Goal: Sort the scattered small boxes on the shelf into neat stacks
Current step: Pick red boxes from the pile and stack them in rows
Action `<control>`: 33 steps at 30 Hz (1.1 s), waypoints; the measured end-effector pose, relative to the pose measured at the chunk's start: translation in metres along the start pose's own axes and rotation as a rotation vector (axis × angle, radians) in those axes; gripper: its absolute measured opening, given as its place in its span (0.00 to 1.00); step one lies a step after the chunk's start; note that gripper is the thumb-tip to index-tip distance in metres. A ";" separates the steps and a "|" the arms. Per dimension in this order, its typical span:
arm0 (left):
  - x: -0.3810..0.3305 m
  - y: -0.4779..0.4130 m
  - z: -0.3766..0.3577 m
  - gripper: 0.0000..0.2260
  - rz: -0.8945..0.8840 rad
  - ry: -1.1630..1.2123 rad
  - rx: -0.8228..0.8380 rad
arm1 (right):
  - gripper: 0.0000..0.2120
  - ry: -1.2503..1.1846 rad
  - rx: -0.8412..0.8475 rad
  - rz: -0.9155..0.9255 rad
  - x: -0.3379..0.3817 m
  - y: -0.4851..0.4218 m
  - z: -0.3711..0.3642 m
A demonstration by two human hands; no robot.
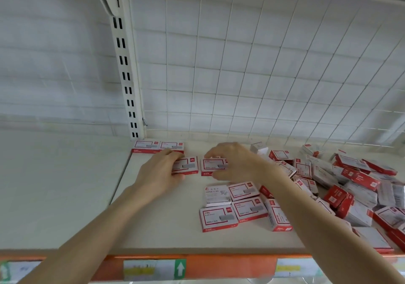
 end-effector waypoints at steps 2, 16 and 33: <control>0.012 0.000 0.006 0.23 0.035 0.000 -0.002 | 0.22 0.009 -0.016 0.018 0.010 -0.017 -0.003; 0.094 -0.039 0.042 0.19 0.190 -0.044 -0.048 | 0.15 0.017 -0.061 -0.064 0.034 -0.092 -0.025; 0.100 -0.059 0.031 0.23 0.087 -0.022 0.006 | 0.14 -0.023 -0.030 -0.099 0.039 -0.099 -0.038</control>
Point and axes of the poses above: each hand's wrist, its own y-axis away from the middle knuckle, its own z-axis out of the back of the hand, x = y × z, the point moved 2 cm from there along -y, towards the middle knuckle, and after that the axes turned 1 degree about x, right-handed, at the moved point
